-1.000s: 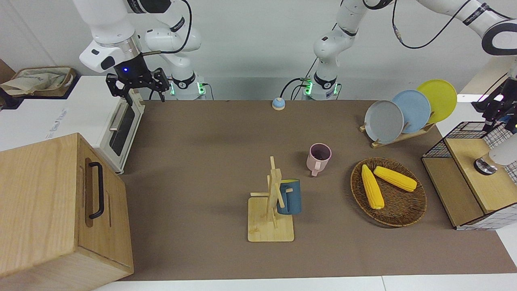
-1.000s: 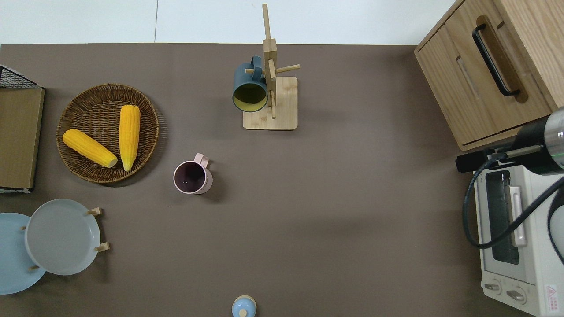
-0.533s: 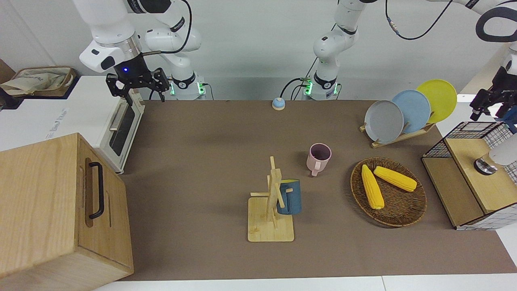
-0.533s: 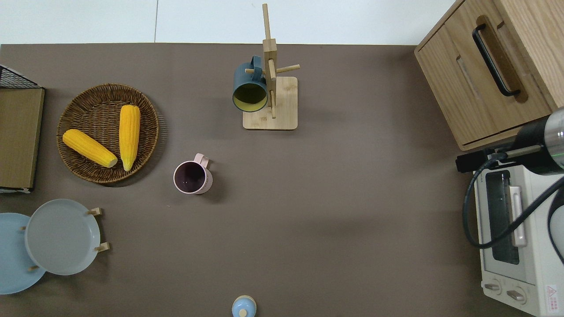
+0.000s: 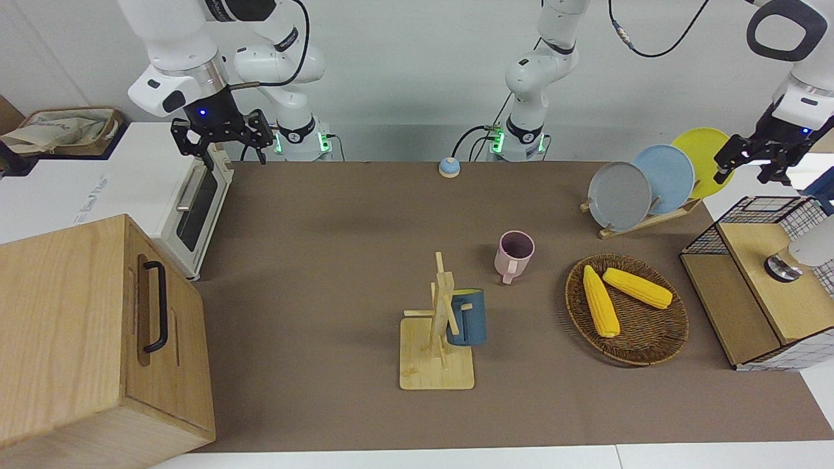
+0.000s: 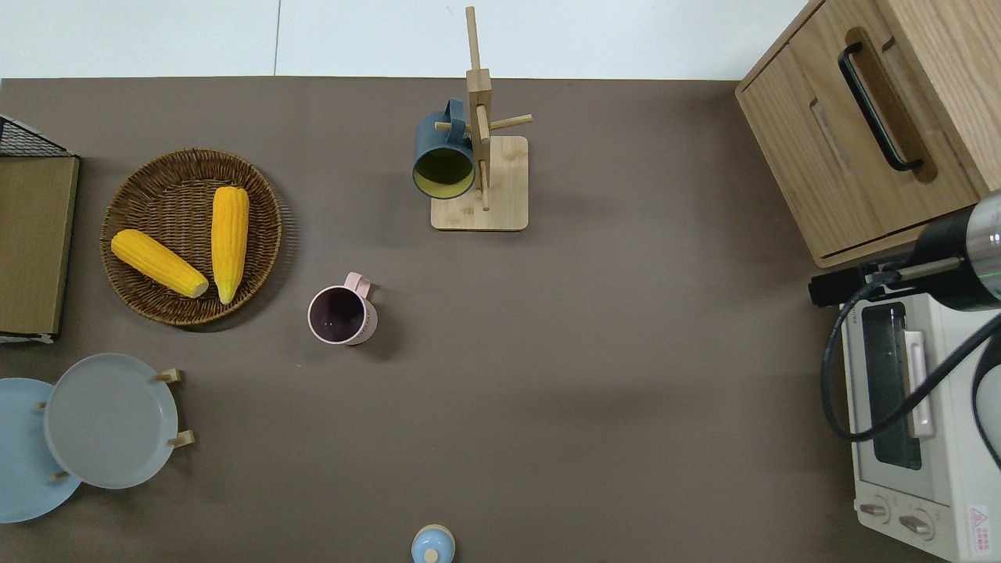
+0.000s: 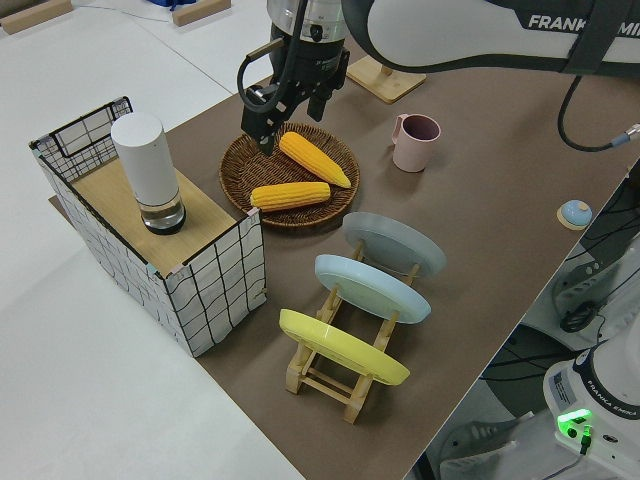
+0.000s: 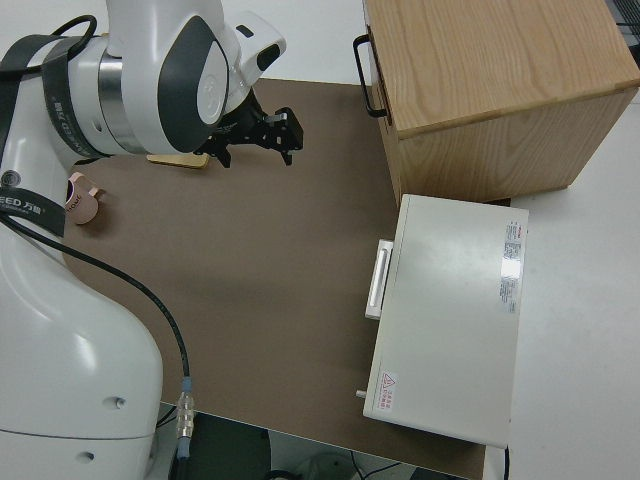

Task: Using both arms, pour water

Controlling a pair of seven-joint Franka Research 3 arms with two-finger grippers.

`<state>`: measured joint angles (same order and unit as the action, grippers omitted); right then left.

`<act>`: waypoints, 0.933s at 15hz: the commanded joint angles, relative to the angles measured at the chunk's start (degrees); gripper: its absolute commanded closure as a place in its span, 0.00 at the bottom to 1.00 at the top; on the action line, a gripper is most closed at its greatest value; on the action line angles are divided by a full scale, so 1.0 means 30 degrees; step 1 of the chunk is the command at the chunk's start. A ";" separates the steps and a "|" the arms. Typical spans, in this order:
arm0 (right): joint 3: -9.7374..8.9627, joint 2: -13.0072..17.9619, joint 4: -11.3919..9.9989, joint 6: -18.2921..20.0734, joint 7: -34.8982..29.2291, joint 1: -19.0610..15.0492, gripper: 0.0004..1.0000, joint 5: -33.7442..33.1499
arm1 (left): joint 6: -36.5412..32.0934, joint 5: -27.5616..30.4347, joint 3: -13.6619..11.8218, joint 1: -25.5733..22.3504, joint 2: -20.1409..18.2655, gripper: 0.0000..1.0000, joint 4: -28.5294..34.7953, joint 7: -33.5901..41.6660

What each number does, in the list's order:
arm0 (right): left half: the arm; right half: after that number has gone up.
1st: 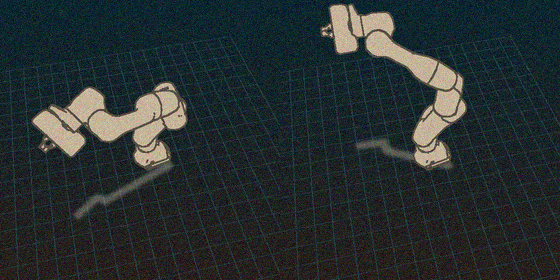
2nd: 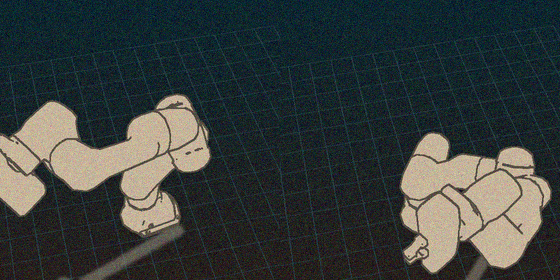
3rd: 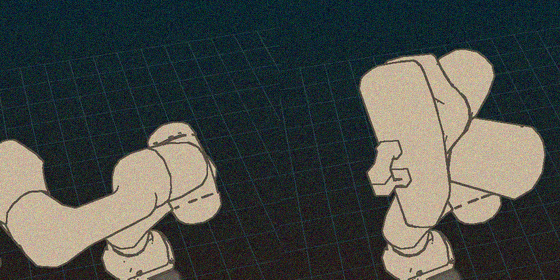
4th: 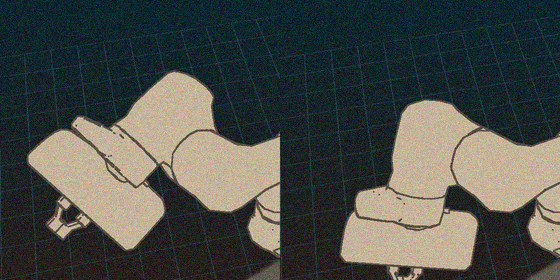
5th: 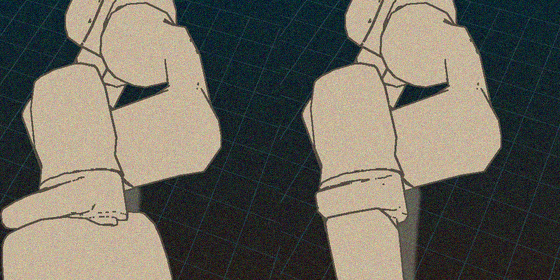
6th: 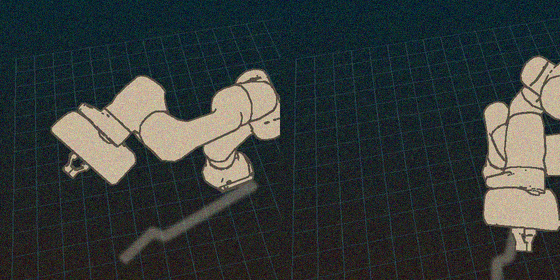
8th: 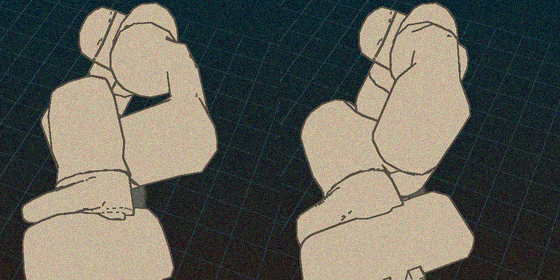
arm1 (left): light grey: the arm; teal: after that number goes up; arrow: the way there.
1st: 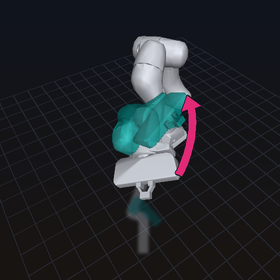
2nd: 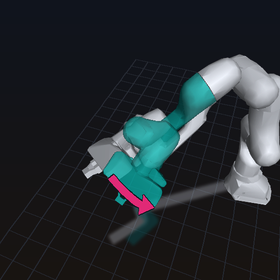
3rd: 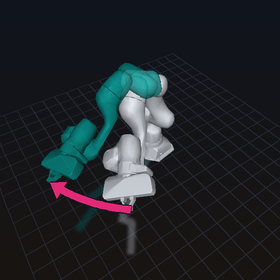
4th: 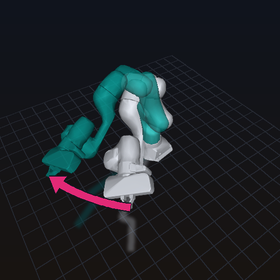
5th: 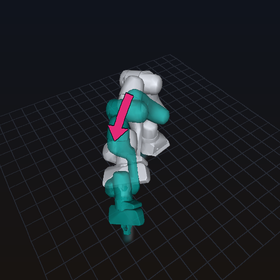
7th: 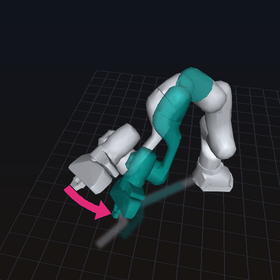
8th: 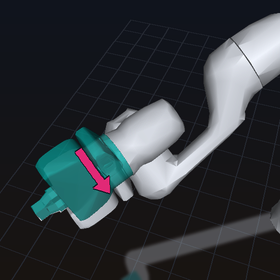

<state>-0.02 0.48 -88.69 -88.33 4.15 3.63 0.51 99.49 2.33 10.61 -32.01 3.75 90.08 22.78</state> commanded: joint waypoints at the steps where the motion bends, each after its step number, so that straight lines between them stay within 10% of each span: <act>1: 0.0036 -0.0042 0.0120 -0.0118 0.0286 0.0020 0.01 0.0095 | -0.1200 -0.1328 0.1993 0.0064 -0.0547 0.00 0.0151 -0.2520; 4: 0.0036 -0.0042 0.0120 -0.0118 0.0286 0.0020 0.01 0.0095 | -0.1549 -0.1978 0.3112 0.0500 -0.0635 0.00 0.0122 -0.3141; 10: 0.0036 -0.0042 0.0120 -0.0118 0.0286 0.0020 0.01 0.0095 | -0.2167 -0.1773 0.2060 0.5125 -0.0694 0.00 0.0063 -0.5099; 14: 0.0036 -0.0042 0.0120 -0.0118 0.0286 0.0020 0.01 0.0095 | -0.2370 -0.1249 -0.2732 1.1122 -0.1279 0.00 0.0034 -0.5427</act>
<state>-0.02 0.48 -88.68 -88.33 4.15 3.63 0.51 93.95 -1.99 11.40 -8.66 1.63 90.08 7.10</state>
